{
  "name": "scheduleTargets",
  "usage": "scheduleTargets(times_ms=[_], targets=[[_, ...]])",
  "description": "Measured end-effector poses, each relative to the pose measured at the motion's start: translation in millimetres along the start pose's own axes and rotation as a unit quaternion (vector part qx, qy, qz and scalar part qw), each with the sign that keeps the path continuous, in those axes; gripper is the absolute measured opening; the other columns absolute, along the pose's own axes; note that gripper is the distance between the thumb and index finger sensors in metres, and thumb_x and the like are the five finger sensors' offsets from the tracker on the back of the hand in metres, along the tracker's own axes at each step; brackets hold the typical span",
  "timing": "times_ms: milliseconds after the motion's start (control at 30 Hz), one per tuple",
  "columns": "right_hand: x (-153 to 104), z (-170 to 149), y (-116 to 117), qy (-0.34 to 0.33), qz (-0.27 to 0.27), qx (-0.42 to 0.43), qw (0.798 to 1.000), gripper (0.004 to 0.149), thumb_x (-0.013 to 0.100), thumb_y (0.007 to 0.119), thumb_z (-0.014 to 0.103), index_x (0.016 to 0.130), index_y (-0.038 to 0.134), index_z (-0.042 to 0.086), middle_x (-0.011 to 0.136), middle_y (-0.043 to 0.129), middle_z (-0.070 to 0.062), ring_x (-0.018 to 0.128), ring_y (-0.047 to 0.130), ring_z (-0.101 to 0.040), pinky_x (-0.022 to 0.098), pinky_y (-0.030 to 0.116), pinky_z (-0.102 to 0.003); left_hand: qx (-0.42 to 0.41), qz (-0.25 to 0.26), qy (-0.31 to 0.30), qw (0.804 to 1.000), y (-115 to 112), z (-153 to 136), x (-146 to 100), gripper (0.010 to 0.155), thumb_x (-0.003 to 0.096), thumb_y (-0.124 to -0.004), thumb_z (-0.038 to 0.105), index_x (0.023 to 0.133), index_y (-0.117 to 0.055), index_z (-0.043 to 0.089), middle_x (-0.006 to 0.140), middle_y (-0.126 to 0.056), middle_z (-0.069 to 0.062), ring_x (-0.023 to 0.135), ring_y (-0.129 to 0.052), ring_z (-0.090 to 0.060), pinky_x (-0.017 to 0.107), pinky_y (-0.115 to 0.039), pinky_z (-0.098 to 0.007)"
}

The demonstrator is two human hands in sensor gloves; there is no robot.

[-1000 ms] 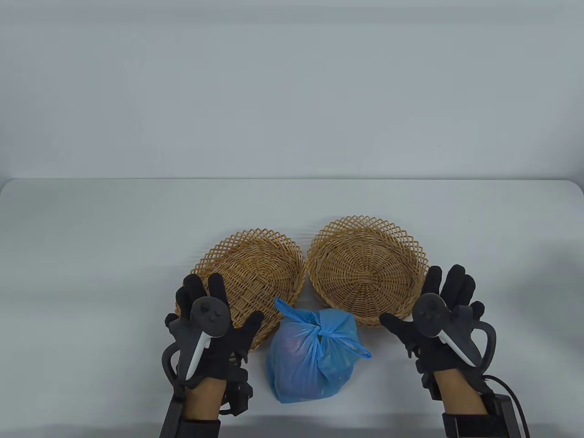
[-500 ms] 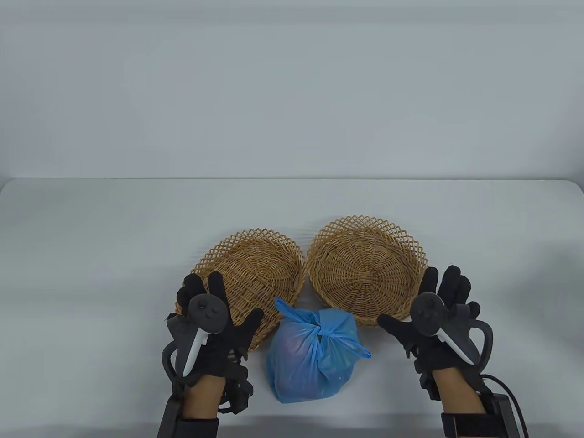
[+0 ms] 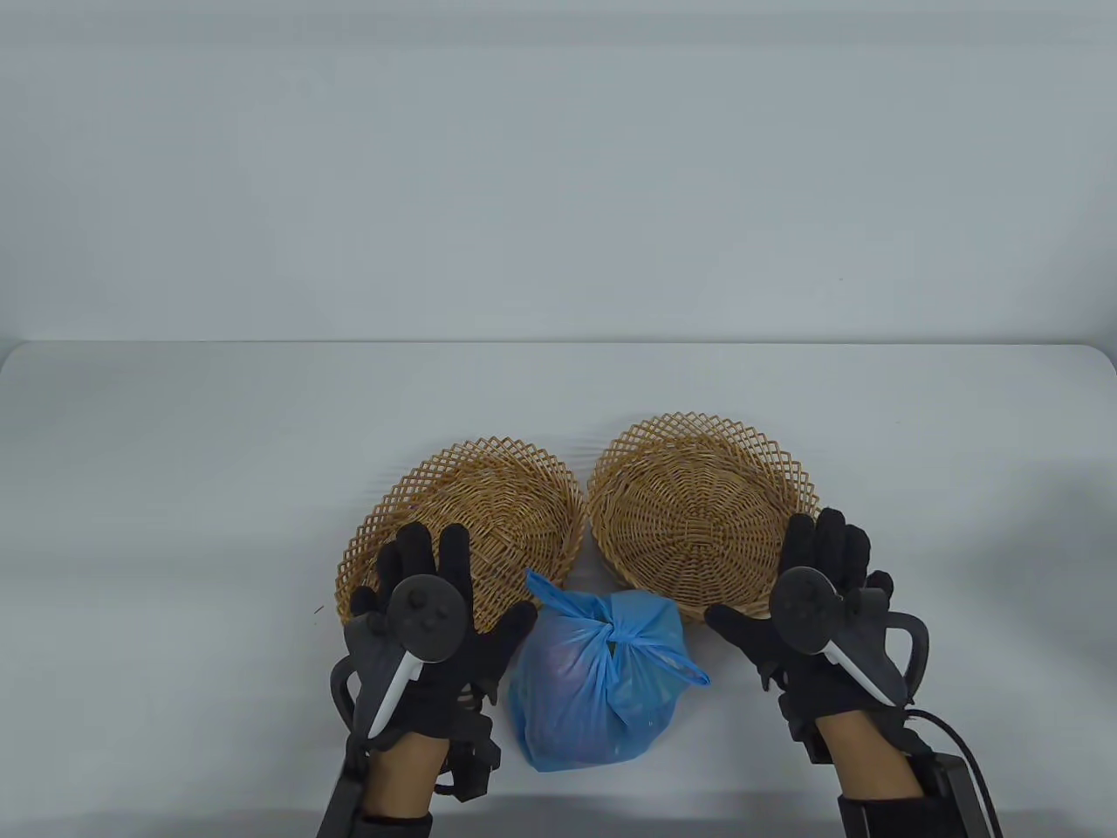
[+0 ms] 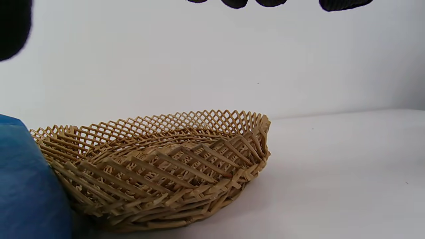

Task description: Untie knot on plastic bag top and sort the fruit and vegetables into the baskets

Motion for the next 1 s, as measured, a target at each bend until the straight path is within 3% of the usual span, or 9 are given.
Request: scheduleTargets(times_ms=[200,300,367,500,633,733,800,900,1000], targets=[[-2.7,3.3,-4.7,-0.014,-0.022,0.011,1.0,0.113,0.037,0.076,0.075,0.109,0.022,0.006,0.117,0.029,-0.027,0.108,0.027,-0.053,0.068,0.039,-0.077,-0.006,0.002,-0.009,1.0,-1.6,4.0,-1.1,0.096,0.036,-0.064,0.081,0.114,-0.023,0.043,0.127,-0.008,0.007,0.125,-0.012,-0.03,0.086,-0.009,-0.067],[-11.1,8.8,-24.1,-0.011,-0.073,0.023,0.997,0.088,0.039,0.084,0.062,0.103,0.056,0.007,0.106,0.07,-0.023,0.098,0.069,-0.047,0.067,0.059,-0.069,0.01,0.027,-0.007,1.0,4.4,5.3,-4.4,0.09,0.0367,-0.067,0.079,0.113,-0.041,0.04,0.128,-0.03,0.007,0.126,-0.025,-0.029,0.088,-0.013,-0.066],[-19.0,16.7,-44.7,-0.008,-0.093,0.023,0.995,0.069,0.041,0.087,0.053,0.095,0.072,0.012,0.094,0.088,-0.017,0.087,0.087,-0.041,0.064,0.07,-0.062,-0.002,0.036,0.002,0.999,10.3,1.1,-5.1,0.086,0.0375,-0.067,0.078,0.112,-0.048,0.039,0.127,-0.041,0.009,0.126,-0.03,-0.029,0.089,-0.014,-0.065],[-19.2,30.1,-77.6,0.002,-0.086,-0.003,0.996,0.057,0.042,0.089,0.049,0.087,0.083,0.014,0.084,0.097,-0.014,0.078,0.095,-0.038,0.06,0.075,-0.059,-0.014,0.046,-0.001,0.999,16.3,-0.3,-7.9,0.08,0.0382,-0.069,0.077,0.106,-0.061,0.036,0.12,-0.061,0.007,0.117,-0.056,-0.029,0.089,-0.038,-0.056],[-19.9,51.1,-98.4,-0.001,-0.068,-0.027,0.997,0.054,0.043,0.088,0.048,0.085,0.084,0.016,0.083,0.099,-0.012,0.077,0.097,-0.035,0.06,0.076,-0.057,-0.01,0.054,-0.023,0.998,16.2,7.1,-11.9,0.073,0.0389,-0.07,0.076,0.1,-0.07,0.036,0.108,-0.078,0.007,0.107,-0.073,-0.026,0.086,-0.05,-0.053],[-20.6,63.9,-79.9,-0.042,-0.106,-0.007,0.993,0.052,0.042,0.089,0.048,0.084,0.084,0.017,0.081,0.099,-0.009,0.076,0.098,-0.034,0.06,0.077,-0.056,-0.025,0.058,-0.062,0.996,15.3,17.4,-17.8,0.067,0.0412,-0.071,0.073,0.098,-0.073,0.038,0.102,-0.083,0.008,0.101,-0.079,-0.024,0.085,-0.054,-0.051],[-21.2,71.6,-56.6,-0.116,-0.139,0.025,0.983,0.053,0.04,0.089,0.047,0.085,0.083,0.02,0.084,0.098,-0.007,0.08,0.096,-0.032,0.061,0.076,-0.056,-0.024,0.057,-0.093,0.994,10.3,27.5,-22.3,0.063,0.0423,-0.071,0.071,0.097,-0.072,0.039,0.1,-0.084,0.01,0.099,-0.081,-0.022,0.085,-0.054,-0.05],[-20.7,82.0,-32.6,-0.166,-0.042,0.081,0.982,0.059,0.039,0.087,0.051,0.091,0.075,0.026,0.095,0.09,-0.002,0.092,0.088,-0.027,0.069,0.072,-0.055,-0.014,0.045,-0.136,0.99,-1.8,45.7,-28.2,0.062,0.0428,-0.07,0.071,0.097,-0.07,0.041,0.1,-0.082,0.011,0.1,-0.079,-0.02,0.086,-0.053,-0.05],[-21.4,92.4,-14.1,-0.197,0.016,0.099,0.975,0.071,0.038,0.088,0.053,0.1,0.064,0.028,0.106,0.077,-0.002,0.104,0.075,-0.028,0.075,0.063,-0.061,0.018,0.036,-0.15,0.988,-12.9,57.6,-30.3,0.069,0.042,-0.071,0.073,0.102,-0.062,0.041,0.106,-0.075,0.01,0.105,-0.073,-0.022,0.086,-0.049,-0.051]])
Point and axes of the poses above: the tracker on the back of each hand, its own z axis roughly to the thumb side, its own x axis roughly from the wrist to the fingertips, y = z × x, the point moved 4 cm from there along x, roughly from the wrist to the fingertips
